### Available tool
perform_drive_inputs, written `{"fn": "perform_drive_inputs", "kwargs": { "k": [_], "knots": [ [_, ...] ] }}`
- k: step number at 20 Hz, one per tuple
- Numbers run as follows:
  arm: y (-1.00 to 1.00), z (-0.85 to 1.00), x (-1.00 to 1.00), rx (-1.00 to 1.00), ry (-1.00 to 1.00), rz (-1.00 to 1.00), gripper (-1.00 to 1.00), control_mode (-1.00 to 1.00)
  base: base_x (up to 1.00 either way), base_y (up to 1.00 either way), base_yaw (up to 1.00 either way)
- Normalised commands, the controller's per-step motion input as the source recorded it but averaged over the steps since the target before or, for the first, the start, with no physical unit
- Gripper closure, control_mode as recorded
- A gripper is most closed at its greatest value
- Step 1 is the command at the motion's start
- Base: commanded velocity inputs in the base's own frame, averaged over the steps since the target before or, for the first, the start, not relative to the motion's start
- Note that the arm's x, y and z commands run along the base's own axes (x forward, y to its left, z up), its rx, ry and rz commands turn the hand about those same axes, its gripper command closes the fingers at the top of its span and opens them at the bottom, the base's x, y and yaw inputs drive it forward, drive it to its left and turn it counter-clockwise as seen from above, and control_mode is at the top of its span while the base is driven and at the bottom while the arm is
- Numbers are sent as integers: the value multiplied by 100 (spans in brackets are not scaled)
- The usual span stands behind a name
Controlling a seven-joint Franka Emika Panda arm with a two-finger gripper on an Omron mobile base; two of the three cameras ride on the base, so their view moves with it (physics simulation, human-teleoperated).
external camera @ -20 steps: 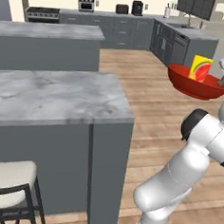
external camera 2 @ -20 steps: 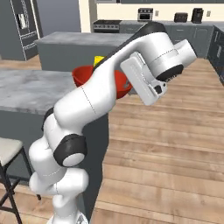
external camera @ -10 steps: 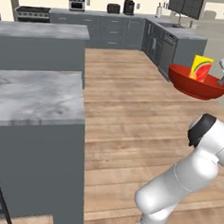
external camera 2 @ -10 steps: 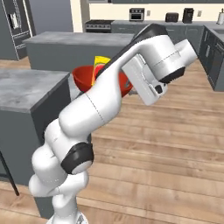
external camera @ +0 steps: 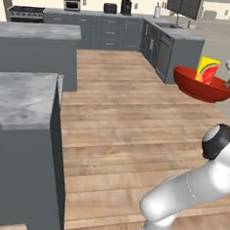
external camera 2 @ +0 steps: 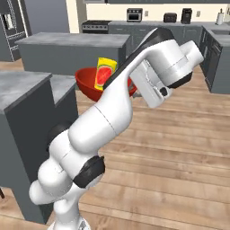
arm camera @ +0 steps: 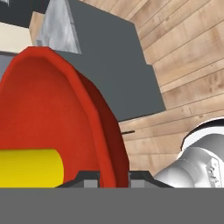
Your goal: Place the cup inside the bowl on the dining table and move the bowl to any counter.
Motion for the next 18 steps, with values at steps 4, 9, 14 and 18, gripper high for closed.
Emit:
{"fn": "perform_drive_inputs", "kwargs": {
  "k": [4, 9, 14, 18],
  "knots": [
    [0, 0, 0, 0, 0, 0, 100, 100, 37, -30, 0],
    [0, 0, 0, 0, 0, 0, 100, 100, 46, -23, 0],
    [0, 0, 0, 0, 0, 0, 100, 100, 62, -17, 0],
    [0, 0, 0, 0, 0, 0, 100, 100, 71, -29, 0]
  ]
}}
